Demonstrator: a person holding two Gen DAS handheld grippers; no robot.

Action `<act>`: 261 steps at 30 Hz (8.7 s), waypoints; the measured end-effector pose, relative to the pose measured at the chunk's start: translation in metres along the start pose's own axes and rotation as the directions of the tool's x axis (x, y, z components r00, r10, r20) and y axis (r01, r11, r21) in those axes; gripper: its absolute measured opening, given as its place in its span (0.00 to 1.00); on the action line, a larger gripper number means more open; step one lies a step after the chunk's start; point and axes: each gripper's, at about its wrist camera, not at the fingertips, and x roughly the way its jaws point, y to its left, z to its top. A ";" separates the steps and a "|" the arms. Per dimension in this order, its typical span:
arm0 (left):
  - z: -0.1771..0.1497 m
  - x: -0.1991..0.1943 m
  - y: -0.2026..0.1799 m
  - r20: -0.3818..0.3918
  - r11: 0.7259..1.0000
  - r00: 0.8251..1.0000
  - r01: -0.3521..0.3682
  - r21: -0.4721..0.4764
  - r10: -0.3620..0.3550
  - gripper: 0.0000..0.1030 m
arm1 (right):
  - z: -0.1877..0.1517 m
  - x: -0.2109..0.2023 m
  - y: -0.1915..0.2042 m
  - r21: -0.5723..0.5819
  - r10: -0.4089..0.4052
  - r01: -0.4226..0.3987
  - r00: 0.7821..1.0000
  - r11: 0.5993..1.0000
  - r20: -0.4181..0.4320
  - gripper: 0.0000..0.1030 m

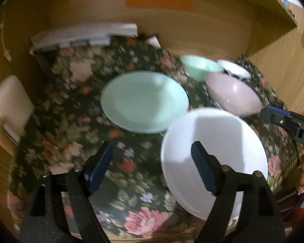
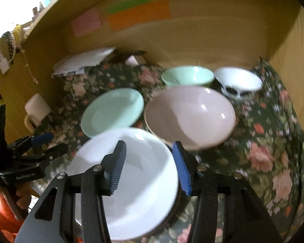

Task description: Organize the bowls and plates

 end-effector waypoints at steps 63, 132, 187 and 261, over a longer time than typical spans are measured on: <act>0.047 0.141 0.079 -0.178 0.991 0.982 0.033 -0.126 -0.056 0.37 | 0.099 0.233 0.032 -0.234 -0.144 0.034 0.870 0.972 -0.472 0.34; 0.014 0.017 0.050 0.012 0.984 0.996 0.092 -0.154 -0.091 0.30 | 0.061 0.075 0.043 -0.110 0.025 -0.050 0.975 0.993 -0.220 0.17; -0.033 0.032 -0.019 -0.148 0.997 0.986 0.077 -0.021 -0.080 0.30 | -0.024 0.034 -0.012 0.059 0.046 -0.035 0.979 0.998 -0.197 0.19; 0.095 0.147 -0.113 -0.180 0.976 0.973 0.167 0.137 -0.141 0.43 | 0.022 0.057 -0.116 0.127 -0.151 0.153 0.988 0.980 -0.031 0.33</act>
